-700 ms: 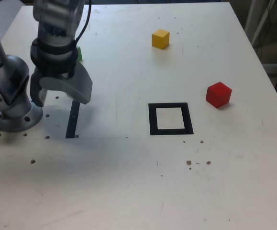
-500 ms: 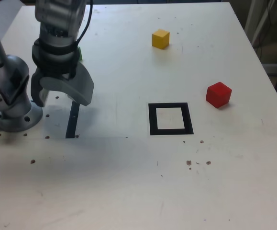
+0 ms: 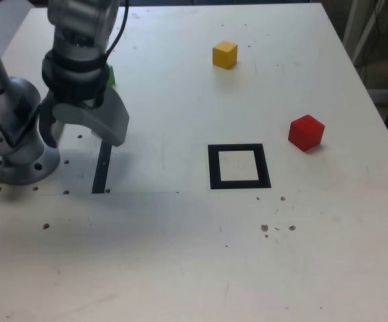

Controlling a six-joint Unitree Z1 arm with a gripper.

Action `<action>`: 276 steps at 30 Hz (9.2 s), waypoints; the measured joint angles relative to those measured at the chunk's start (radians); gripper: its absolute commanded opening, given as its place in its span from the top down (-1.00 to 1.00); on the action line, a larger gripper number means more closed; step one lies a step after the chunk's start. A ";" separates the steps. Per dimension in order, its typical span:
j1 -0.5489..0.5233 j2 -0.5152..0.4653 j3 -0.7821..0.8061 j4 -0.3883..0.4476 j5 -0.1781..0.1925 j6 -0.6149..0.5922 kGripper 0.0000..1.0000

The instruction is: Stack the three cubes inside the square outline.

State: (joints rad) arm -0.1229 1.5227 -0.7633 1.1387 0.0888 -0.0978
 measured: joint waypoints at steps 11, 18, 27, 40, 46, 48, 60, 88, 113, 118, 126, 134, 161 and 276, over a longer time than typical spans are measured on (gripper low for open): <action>-0.021 -0.024 -0.209 0.139 -0.027 -0.020 -0.99; -0.021 0.015 -0.324 0.140 -0.040 -0.025 -0.99; -0.034 0.167 -0.457 0.136 -0.050 -0.025 -0.99; -0.029 0.289 -0.705 0.228 -0.010 -0.019 -0.99; -0.003 0.372 -0.846 0.270 0.012 0.082 -0.99; 0.005 0.410 -0.908 0.290 0.030 0.133 -0.99; 0.027 0.563 -1.140 0.341 0.102 0.432 -1.00; 0.075 0.796 -1.365 0.311 0.202 0.850 -0.98; 0.098 0.867 -1.323 0.182 0.216 0.860 -0.53; 0.103 0.867 -1.317 0.182 0.237 0.855 -0.14; 0.103 0.867 -1.308 0.186 0.237 0.847 -0.03; 0.103 0.867 -1.310 0.191 0.231 0.830 0.13; 0.088 0.697 -1.199 0.242 0.233 0.600 0.45; 0.415 0.490 -1.072 0.390 0.285 0.689 -1.00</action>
State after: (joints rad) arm 0.2924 2.0128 -1.8358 1.5291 0.3735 0.5911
